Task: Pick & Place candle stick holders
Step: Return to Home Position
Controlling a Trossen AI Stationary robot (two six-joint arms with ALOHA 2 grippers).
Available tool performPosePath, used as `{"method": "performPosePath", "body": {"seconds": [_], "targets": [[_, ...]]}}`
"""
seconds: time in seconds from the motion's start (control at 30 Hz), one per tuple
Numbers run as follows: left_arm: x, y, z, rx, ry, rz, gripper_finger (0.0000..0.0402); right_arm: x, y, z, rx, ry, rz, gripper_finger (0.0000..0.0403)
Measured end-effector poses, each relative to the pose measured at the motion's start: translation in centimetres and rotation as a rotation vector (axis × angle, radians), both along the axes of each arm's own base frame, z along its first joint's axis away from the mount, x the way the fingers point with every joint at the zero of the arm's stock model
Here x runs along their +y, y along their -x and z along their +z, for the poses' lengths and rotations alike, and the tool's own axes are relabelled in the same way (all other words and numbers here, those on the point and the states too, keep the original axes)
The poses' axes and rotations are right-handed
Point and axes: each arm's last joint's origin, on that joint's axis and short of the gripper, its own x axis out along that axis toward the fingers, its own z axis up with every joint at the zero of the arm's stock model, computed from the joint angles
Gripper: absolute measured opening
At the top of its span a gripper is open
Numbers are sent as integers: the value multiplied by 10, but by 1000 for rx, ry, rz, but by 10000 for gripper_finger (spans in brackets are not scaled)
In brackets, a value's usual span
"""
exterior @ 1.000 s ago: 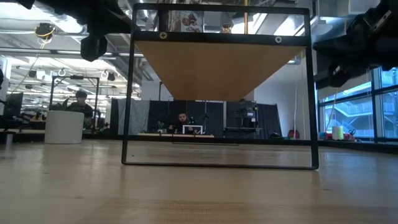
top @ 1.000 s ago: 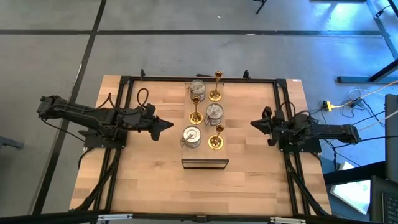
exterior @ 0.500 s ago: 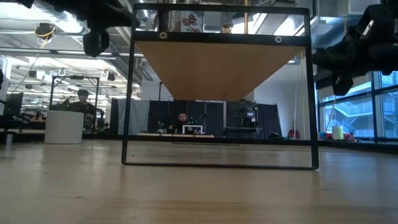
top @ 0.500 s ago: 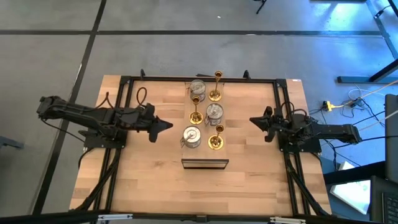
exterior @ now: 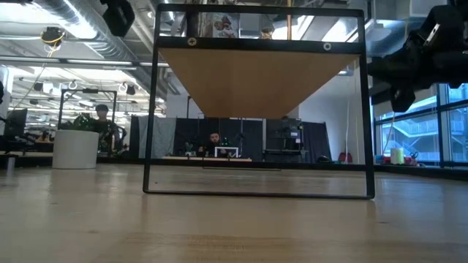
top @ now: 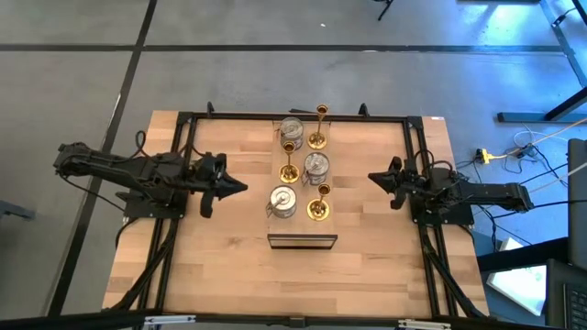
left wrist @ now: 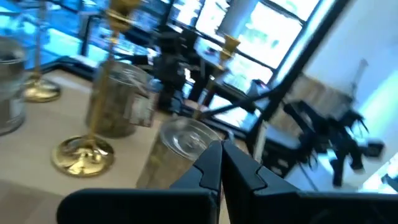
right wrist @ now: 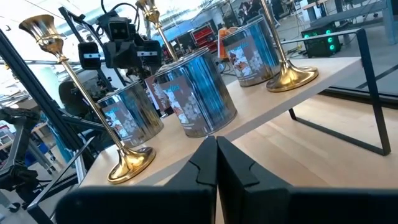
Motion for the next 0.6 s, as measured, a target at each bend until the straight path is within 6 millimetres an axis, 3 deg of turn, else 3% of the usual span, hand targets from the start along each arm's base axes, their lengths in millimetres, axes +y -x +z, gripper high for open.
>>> {"method": "performPosePath", "body": {"seconds": [0.13, 0.33, 0.6], "targets": [[1, 7, -4, 24, -41, -11, 1, 0, 0, 0, 0, 0, 0, 0], [7, 28, -8, -55, -38, 127, 1, 0, 0, 0, 0, 0, 0, 0], [6, 54, -18, -152, -83, 79, 1, 0, 0, 0, 0, 0, 0, 0]]}}
